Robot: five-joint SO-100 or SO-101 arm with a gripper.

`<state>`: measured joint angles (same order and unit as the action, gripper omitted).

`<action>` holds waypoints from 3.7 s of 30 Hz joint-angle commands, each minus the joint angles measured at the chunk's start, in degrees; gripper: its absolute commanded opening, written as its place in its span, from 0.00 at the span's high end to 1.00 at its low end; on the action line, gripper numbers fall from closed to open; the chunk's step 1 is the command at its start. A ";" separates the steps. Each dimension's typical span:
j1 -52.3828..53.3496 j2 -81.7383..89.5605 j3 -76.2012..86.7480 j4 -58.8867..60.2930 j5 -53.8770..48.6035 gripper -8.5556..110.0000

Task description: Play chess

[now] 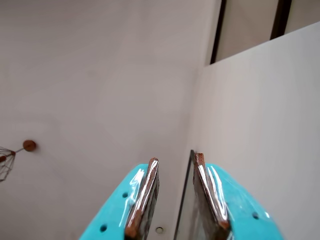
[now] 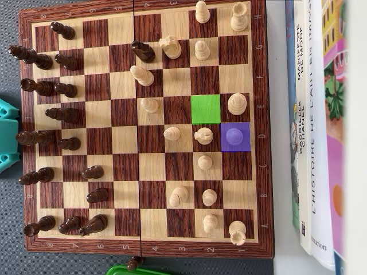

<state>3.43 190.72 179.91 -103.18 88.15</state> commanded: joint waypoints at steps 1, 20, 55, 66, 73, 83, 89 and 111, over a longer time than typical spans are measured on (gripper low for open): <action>-0.26 -0.35 1.14 -0.18 0.18 0.83; -0.26 -0.35 1.14 -0.18 0.18 0.83; -0.09 -0.35 1.14 -0.18 -0.18 0.83; -0.62 -1.14 0.88 0.70 -0.26 0.83; -0.62 -1.23 -5.80 13.71 -0.26 0.83; -0.70 -11.16 -14.85 26.63 -0.26 0.83; -0.70 -18.28 -19.69 26.98 -0.35 0.83; -3.16 -26.89 -34.37 71.37 -0.26 0.83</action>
<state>0.35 165.06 149.85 -36.12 88.15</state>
